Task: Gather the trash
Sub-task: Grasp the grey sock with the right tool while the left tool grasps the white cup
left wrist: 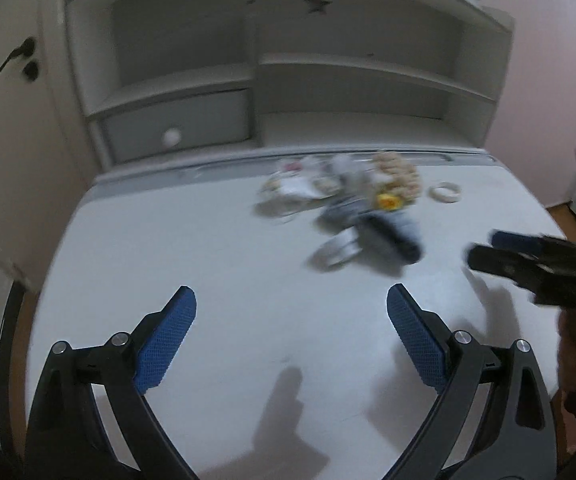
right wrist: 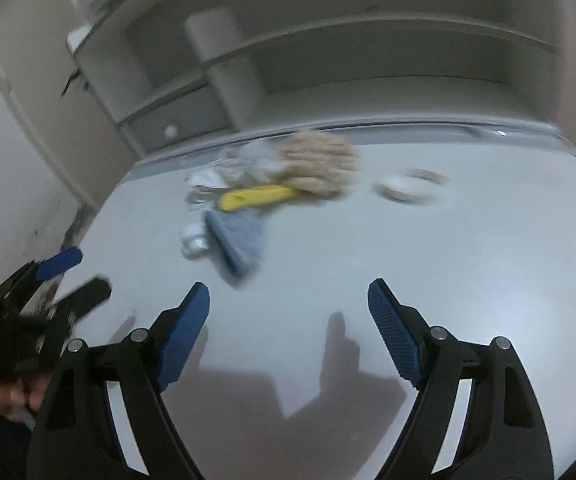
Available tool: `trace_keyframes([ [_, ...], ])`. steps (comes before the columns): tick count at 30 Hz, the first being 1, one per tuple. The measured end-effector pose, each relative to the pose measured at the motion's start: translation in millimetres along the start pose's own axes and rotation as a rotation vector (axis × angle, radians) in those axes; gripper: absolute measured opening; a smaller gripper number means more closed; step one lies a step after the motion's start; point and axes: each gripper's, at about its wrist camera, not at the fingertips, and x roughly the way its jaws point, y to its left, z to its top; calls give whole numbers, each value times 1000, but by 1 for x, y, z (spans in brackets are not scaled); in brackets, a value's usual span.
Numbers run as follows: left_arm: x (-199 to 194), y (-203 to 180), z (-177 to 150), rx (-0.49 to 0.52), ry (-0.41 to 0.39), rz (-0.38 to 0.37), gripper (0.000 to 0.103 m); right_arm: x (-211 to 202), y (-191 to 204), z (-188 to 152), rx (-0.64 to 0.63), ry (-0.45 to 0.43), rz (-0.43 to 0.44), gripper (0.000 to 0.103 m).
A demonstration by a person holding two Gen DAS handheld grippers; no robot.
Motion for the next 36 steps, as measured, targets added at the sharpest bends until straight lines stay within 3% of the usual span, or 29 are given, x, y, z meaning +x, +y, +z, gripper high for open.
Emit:
trace_keyframes([
  [8,13,18,0,-24,35,1,93,56,21,33,-40,59,-3,57],
  [10,17,20,3,-18,39,-3,93,60,22,34,-39,81,12,22],
  [13,25,16,9,-6,34,-17,93,44,24,26,-64,68,10,18],
  [21,62,-19,30,23,68,-82,93,-23,2,-21,-37,12,-6,17],
  [29,96,-41,42,17,116,-20,91,-58,-27,-51,23,-10,-50,17],
  [34,102,-43,40,17,123,18,72,-79,-46,-61,52,-36,-69,17],
  [35,102,-45,40,27,122,34,61,-84,-50,-63,60,-45,-75,17],
  [36,100,-46,40,30,112,40,33,-89,-53,-65,66,-52,-79,17],
])
